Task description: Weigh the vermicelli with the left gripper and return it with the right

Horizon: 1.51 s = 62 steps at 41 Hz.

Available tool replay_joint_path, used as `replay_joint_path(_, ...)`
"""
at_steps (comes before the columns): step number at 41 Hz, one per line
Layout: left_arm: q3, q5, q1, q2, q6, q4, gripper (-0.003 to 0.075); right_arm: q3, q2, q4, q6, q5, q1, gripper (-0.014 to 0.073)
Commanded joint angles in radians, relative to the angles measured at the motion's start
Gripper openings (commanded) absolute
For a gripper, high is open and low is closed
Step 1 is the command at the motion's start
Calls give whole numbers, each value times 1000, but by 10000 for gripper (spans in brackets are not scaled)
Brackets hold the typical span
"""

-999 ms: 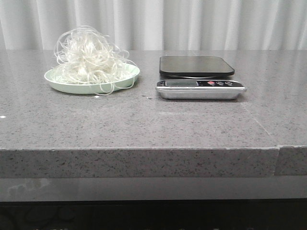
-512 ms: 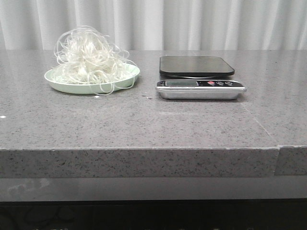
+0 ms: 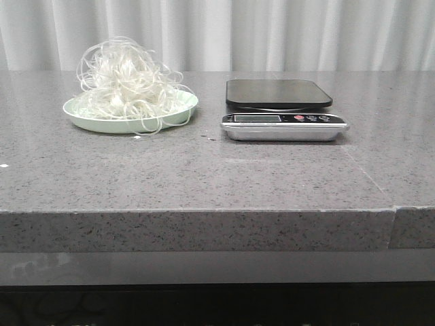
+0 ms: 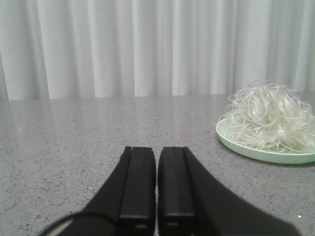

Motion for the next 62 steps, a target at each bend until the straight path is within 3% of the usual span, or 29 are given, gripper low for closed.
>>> replay_joint_path(1, 6, -76, -6, -20, 1, -10, 141, -23, 4, -3, -6, -57, -6, 163)
replay_joint_path(17, 6, -76, -6, -20, 1, -10, 141, 13, -19, -6, -15, -90, -33, 163)
replay_joint_path(30, 6, -76, -6, -20, 1, -10, 141, 402, -254, -5, -17, -628, -352, 163)
replay_joint_path(41, 6, -76, -6, -20, 1, -10, 141, 760, -449, -5, -17, -970, -426, 163)
replay_joint_path(50, 6, -76, -6, -20, 1, -10, 141, 890, -584, -5, -17, -983, -426, 163)
replay_joint_path(62, 6, -76, -6, -20, 1, -10, 141, 940, -582, -5, -17, -983, -426, 163)
